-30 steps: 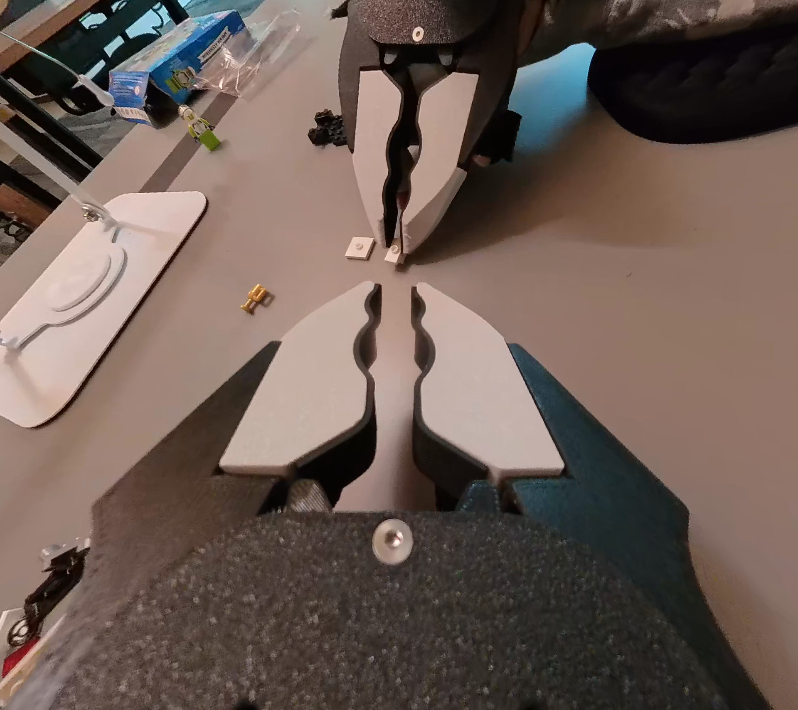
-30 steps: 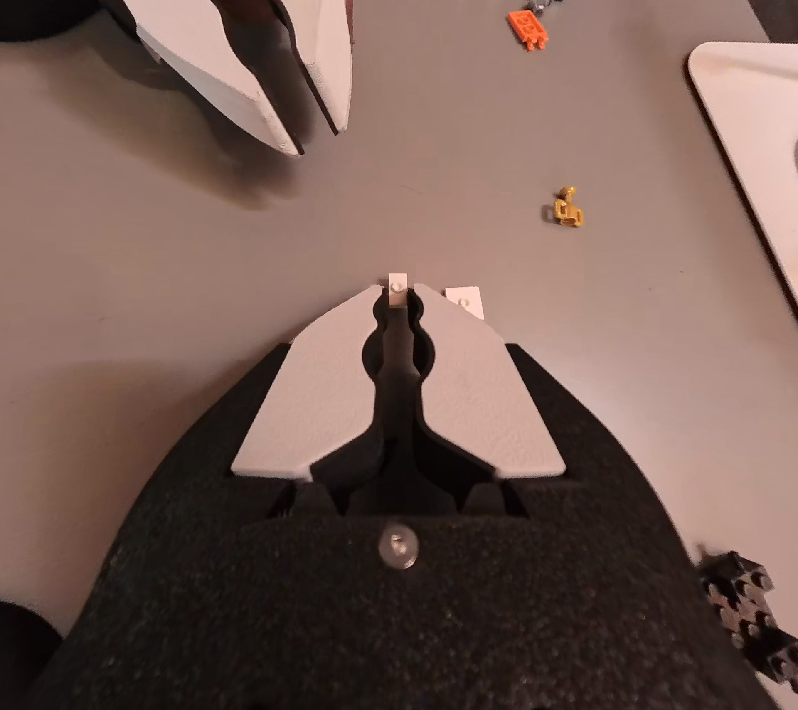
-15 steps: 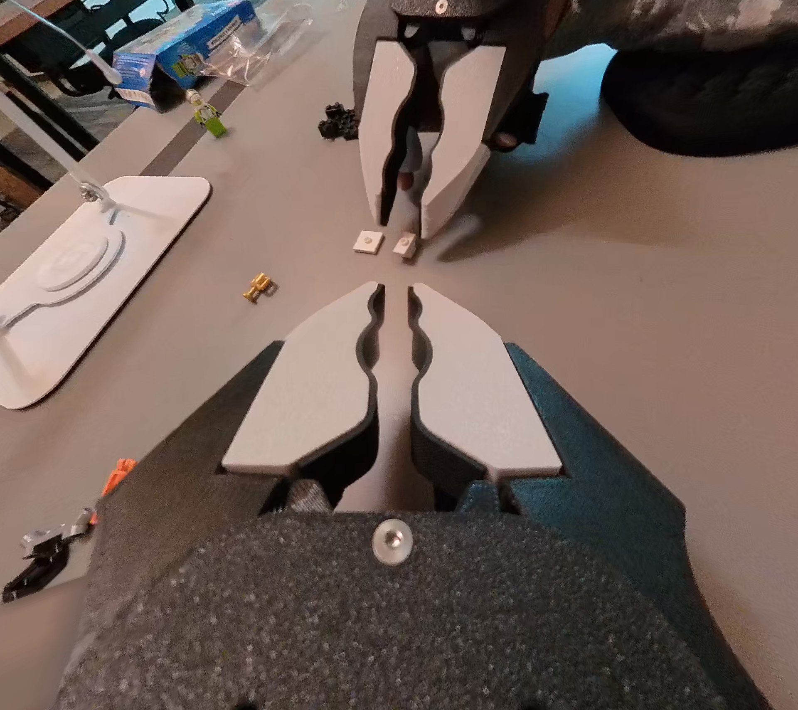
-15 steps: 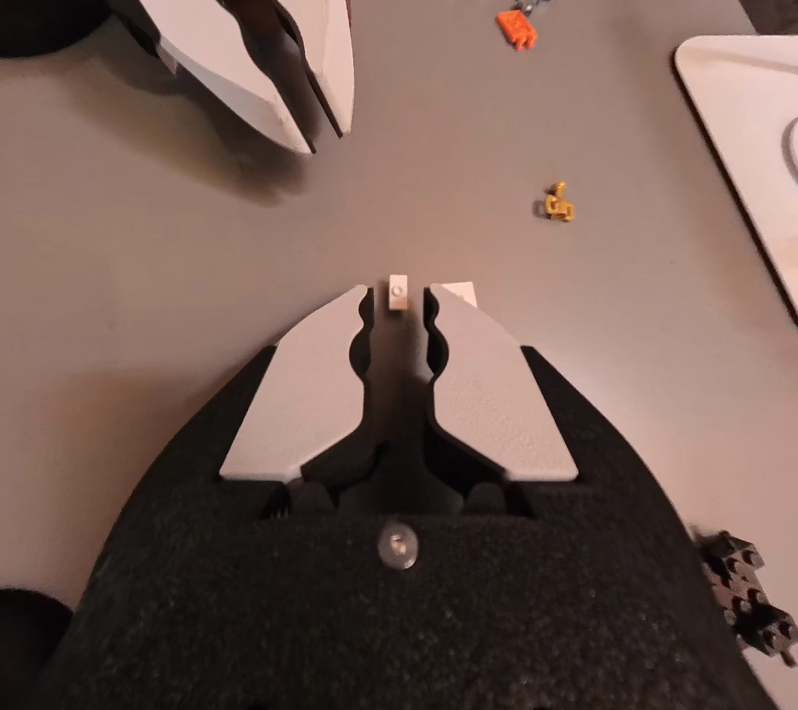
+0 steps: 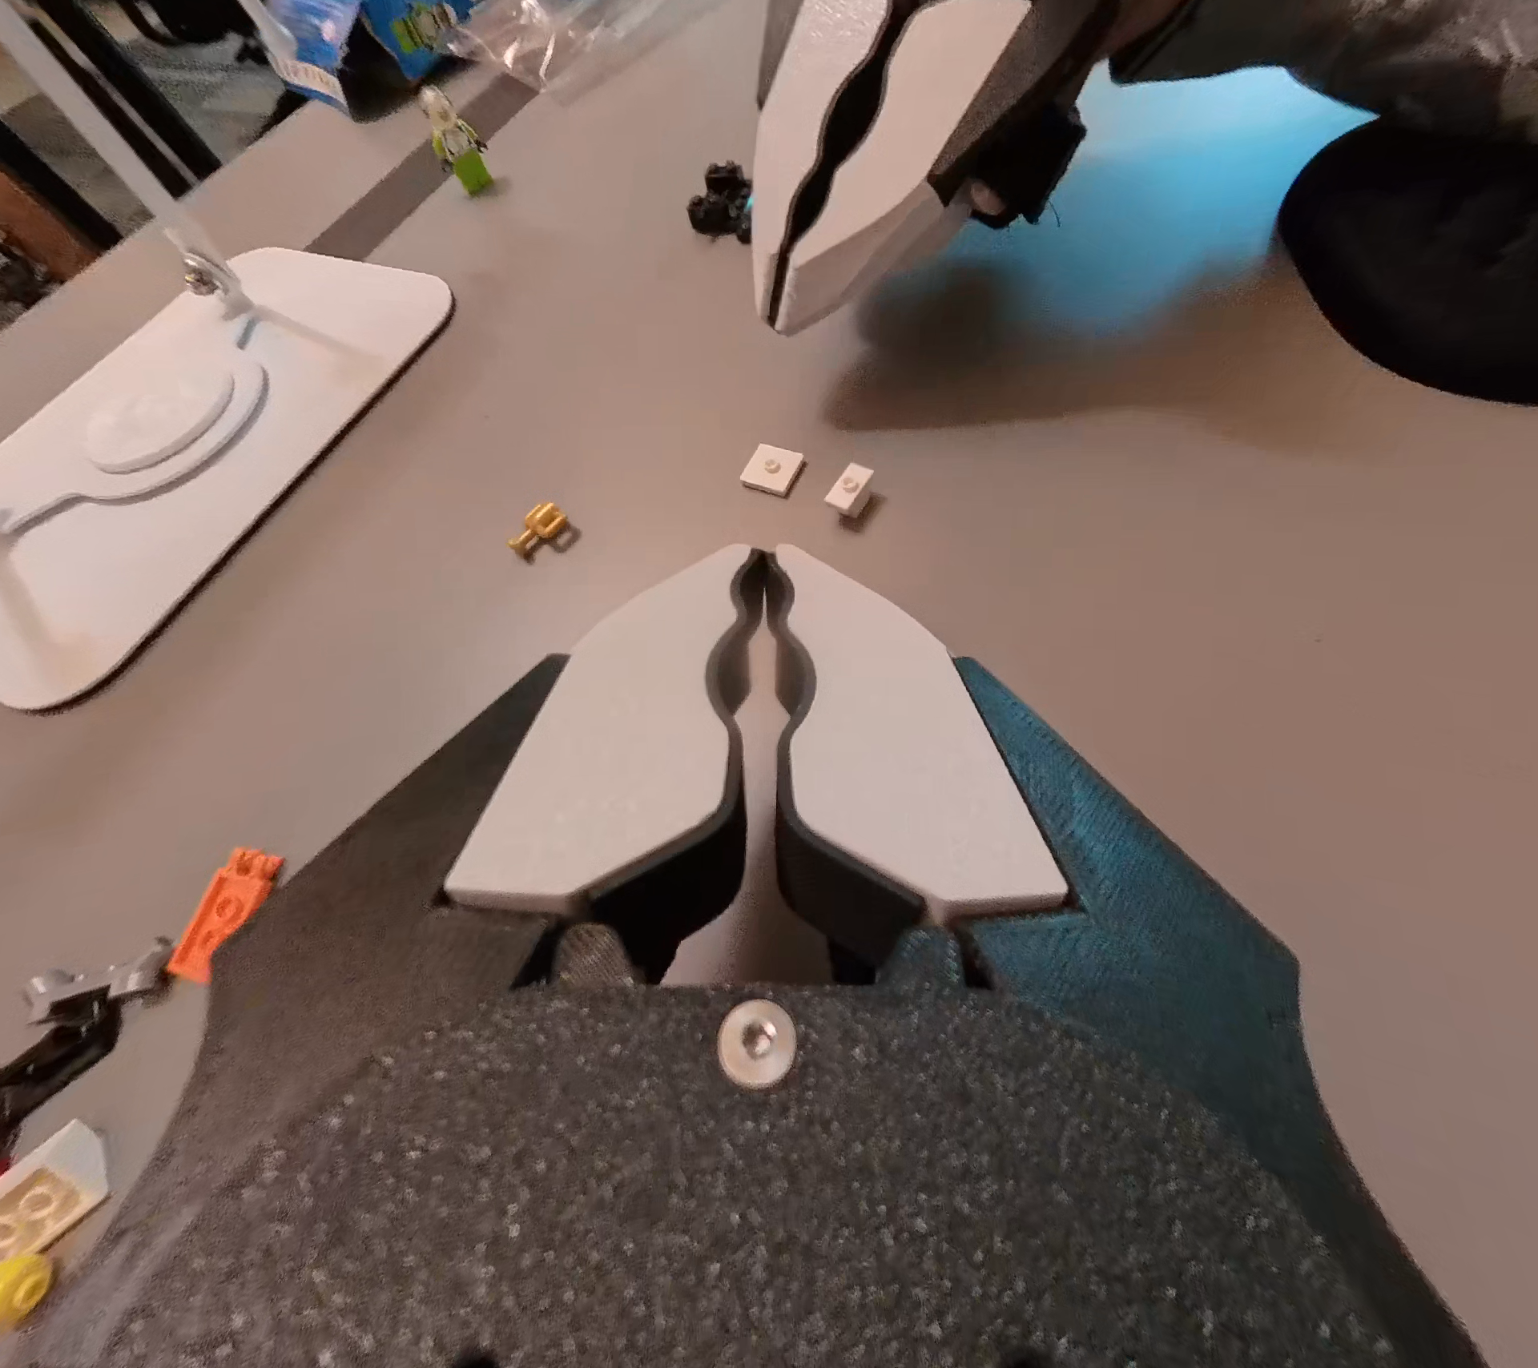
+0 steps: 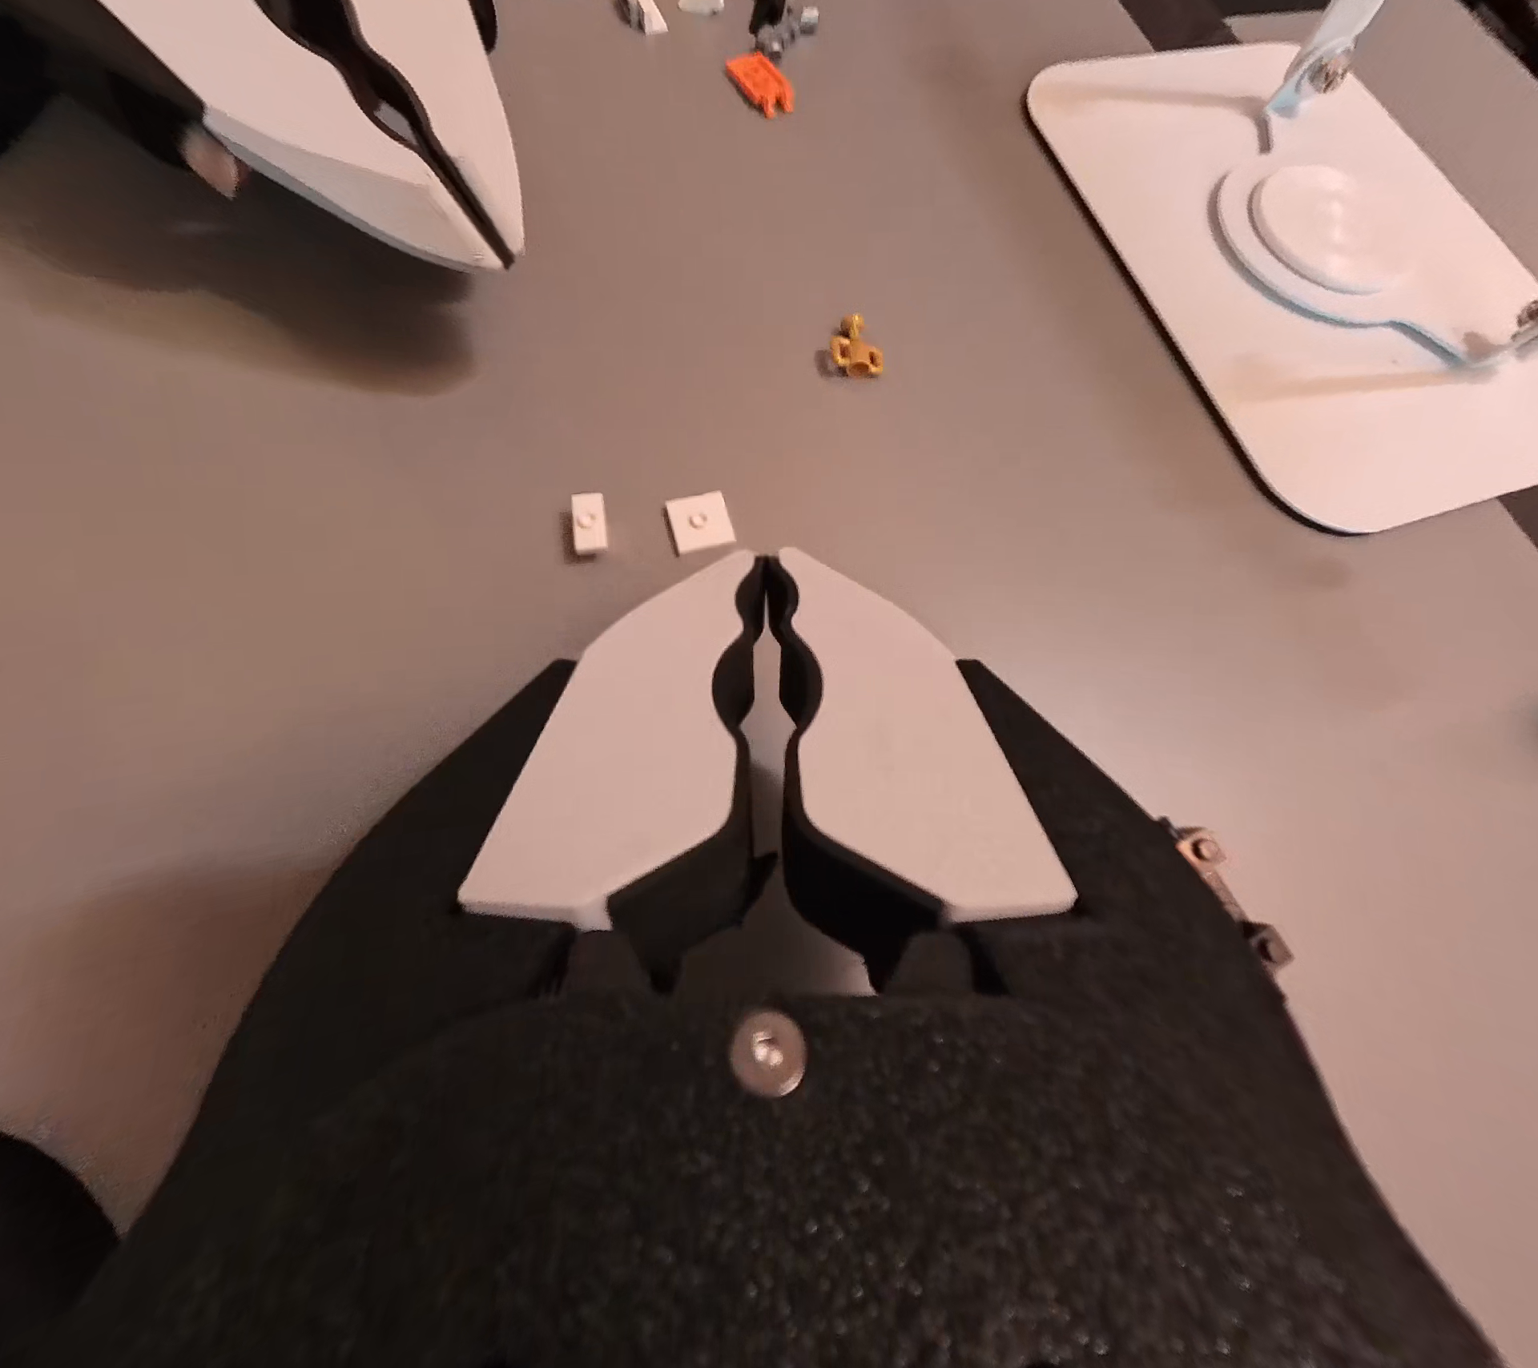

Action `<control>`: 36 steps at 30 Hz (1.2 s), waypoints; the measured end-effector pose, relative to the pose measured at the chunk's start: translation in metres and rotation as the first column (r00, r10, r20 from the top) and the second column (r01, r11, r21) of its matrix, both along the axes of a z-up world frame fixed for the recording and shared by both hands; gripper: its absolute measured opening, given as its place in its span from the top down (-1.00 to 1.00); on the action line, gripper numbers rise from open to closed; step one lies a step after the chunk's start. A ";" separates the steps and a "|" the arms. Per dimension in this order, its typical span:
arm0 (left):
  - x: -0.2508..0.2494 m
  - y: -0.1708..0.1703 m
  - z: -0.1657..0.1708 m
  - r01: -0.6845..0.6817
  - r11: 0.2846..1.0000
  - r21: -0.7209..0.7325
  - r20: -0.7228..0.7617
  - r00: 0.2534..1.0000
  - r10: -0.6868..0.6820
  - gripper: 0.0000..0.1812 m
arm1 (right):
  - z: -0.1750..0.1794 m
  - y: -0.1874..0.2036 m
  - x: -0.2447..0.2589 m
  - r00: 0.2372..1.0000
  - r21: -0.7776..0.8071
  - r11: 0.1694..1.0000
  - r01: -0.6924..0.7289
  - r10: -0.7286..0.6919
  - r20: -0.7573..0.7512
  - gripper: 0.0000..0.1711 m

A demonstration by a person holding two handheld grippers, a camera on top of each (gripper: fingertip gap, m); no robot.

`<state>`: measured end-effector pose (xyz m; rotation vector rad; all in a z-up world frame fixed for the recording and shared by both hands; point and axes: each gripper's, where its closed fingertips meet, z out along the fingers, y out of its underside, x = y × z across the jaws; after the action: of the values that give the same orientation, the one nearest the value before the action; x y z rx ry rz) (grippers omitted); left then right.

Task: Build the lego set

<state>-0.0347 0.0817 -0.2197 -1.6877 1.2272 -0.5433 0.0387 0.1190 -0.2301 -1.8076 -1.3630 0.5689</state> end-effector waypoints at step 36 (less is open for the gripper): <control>0.016 0.011 -0.028 0.098 0.994 -0.050 -0.139 0.985 -0.104 0.88 | -0.015 -0.005 -0.030 0.917 -0.202 0.941 -0.270 0.316 0.243 0.91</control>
<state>-0.0183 0.0928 -0.2474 -1.7313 1.4181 -0.5214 0.0084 0.1143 -0.2448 -1.8761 -1.8454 0.6215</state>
